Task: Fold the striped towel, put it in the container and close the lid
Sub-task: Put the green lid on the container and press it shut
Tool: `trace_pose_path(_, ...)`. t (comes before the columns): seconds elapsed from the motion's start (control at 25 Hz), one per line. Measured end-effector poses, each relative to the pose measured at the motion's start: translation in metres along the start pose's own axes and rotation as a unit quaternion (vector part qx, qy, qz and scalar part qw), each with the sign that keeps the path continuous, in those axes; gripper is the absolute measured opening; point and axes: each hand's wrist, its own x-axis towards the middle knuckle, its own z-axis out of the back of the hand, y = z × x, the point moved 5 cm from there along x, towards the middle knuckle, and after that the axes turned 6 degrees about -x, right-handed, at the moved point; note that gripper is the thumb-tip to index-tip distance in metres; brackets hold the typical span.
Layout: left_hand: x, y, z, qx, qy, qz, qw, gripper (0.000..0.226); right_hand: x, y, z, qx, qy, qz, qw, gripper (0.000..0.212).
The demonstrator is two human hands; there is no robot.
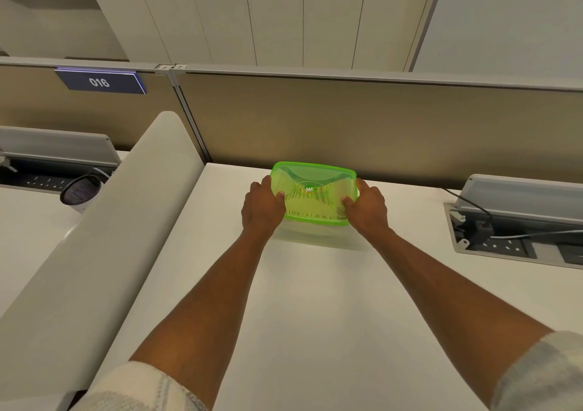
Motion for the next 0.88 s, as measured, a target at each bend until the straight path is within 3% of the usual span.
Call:
trace_pose_path(0.56, -0.007, 0.005, -0.021, 0.092, -0.007, -0.003, 0.996, 0.054, -0.002, -0.008, -0.023, -0.113, 0.010, 0.009, 0.994, 0.056)
trace_pose_path(0.88, -0.010, 0.009, -0.017, 0.126, -0.004, -0.003, 0.992, 0.055, -0.004, -0.012, -0.024, -0.118, 0.008, 0.009, 0.993, 0.056)
